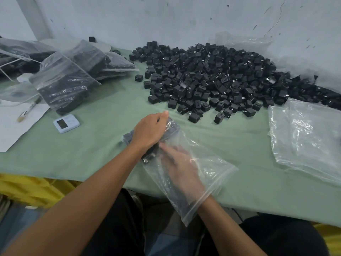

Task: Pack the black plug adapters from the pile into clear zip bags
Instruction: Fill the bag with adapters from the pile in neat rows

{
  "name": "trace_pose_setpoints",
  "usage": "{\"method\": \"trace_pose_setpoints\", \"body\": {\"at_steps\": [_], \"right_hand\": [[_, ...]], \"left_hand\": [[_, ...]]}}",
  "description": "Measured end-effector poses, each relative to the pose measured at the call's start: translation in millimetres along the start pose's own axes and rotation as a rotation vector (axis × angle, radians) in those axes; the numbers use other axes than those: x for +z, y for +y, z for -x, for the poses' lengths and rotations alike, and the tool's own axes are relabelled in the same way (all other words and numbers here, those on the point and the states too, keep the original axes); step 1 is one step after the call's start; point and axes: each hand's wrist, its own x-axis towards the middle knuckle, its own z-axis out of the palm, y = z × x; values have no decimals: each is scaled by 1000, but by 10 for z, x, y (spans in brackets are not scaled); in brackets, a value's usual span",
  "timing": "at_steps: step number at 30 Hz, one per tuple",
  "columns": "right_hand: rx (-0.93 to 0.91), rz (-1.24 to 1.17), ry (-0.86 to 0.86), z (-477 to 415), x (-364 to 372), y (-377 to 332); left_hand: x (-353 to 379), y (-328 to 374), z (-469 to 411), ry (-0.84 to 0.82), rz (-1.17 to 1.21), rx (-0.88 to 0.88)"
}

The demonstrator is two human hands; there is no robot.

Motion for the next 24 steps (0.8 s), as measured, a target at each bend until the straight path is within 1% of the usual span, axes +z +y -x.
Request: {"method": "trace_pose_setpoints", "body": {"at_steps": [4,6,9,12,13,15,16,18,21,22,24], "right_hand": [[128,-74,-42,-44,-45,-17],[105,-67,-81,-16,-99,-28],[10,22,-120,13,-154,-20],[-37,93,-106,27,-135,-29],[-45,110,-101,28,-125,-26],[-49,135,-104,31,-111,-6],[-53,141,-106,34,-107,4],[-64,132,-103,38,-89,28],[-82,140,-108,38,-73,28],[-91,162,-112,44,-70,23],[-103,176,-118,50,-68,20]], "left_hand": [[5,-23,-10,8,21,-10],[2,-36,-9,-13,19,9],[-17,-53,-34,-60,3,-10],[-125,-64,-101,-183,80,-57],[-176,-77,-127,-231,73,-62],[-247,-135,-156,-295,-50,-42],[-259,-169,-150,-302,-133,-24],[-226,-220,-73,-262,-251,25],[-144,-229,73,-134,-320,85],[-140,-222,89,-113,-324,81],[-152,-194,87,-126,-340,61]]}}
